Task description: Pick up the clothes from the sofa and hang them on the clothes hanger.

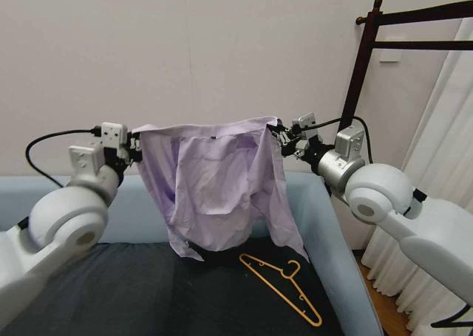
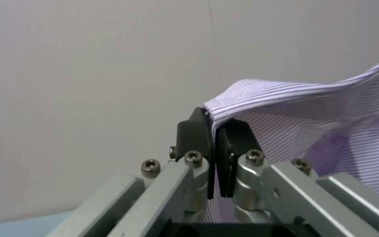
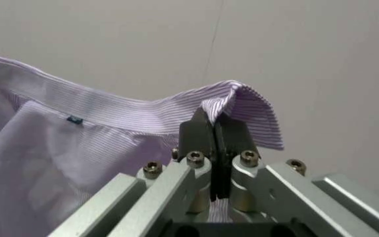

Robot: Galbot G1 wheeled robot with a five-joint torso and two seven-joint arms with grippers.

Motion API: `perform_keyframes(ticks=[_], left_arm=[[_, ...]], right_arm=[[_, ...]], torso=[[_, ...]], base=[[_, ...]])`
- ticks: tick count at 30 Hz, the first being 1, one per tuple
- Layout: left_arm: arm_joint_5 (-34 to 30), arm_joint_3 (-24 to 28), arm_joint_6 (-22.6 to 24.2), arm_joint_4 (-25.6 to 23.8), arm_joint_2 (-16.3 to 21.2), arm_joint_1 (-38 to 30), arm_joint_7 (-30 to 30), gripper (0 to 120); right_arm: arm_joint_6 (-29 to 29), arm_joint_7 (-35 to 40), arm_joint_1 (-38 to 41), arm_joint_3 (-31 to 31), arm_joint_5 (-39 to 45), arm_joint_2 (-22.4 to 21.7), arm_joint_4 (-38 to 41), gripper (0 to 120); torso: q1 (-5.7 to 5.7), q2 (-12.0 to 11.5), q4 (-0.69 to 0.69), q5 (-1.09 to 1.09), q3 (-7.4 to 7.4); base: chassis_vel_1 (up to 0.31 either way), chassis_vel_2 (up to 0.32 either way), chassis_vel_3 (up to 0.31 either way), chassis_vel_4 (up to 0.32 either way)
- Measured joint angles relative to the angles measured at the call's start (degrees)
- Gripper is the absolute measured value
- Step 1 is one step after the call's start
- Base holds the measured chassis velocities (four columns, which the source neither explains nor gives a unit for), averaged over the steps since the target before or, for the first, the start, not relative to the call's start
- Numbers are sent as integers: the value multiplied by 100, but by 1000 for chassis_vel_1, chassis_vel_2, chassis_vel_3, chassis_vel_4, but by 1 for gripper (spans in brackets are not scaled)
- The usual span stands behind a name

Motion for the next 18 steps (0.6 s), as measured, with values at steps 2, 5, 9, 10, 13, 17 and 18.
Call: perform_keyframes(ticks=[2, 5, 9, 10, 13, 17, 18], left_arm=[[-109, -51, -2, -101, 94, 11, -46, 0], [-534, -18, 74, -286, 300, -237, -257, 0], [-690, 117, 140, -202, 321, -431, -352, 0], [-691, 137, 149, -159, 307, -423, -365, 0], [-588, 186, 170, 69, 168, -240, -394, 0], [-216, 255, 173, 459, -162, 109, -403, 0], [57, 318, 173, 684, -387, 281, -406, 0]], right_arm=[[-5, 0, -20, 23, 17, -37, 59, 0], [-13, -22, -97, 97, 35, -111, 149, 0], [-8, -79, -206, 155, -11, -144, 77, 0], [1, -101, -245, 166, -44, -150, 44, 0], [21, -143, -453, 223, -152, -137, 5, 0], [24, -108, -939, 299, -353, -6, 74, 0], [30, -98, -1277, 316, -537, 96, 119, 0]], torso=[[0, 0, -1, 0, 0], [0, 0, -4, 3, 1], [0, -1, -3, 2, 2], [1, 0, -3, 2, 2], [1, 0, -2, 0, 2], [2, -1, -3, 1, 3], [2, -1, -1, 0, 3]], base=[[0, 0, 0, 0], [0, 0, 0, 0], [0, 0, 0, 0], [0, 0, 0, 0], [0, 0, 0, 0], [0, 0, 0, 0], [0, 0, 0, 0]])
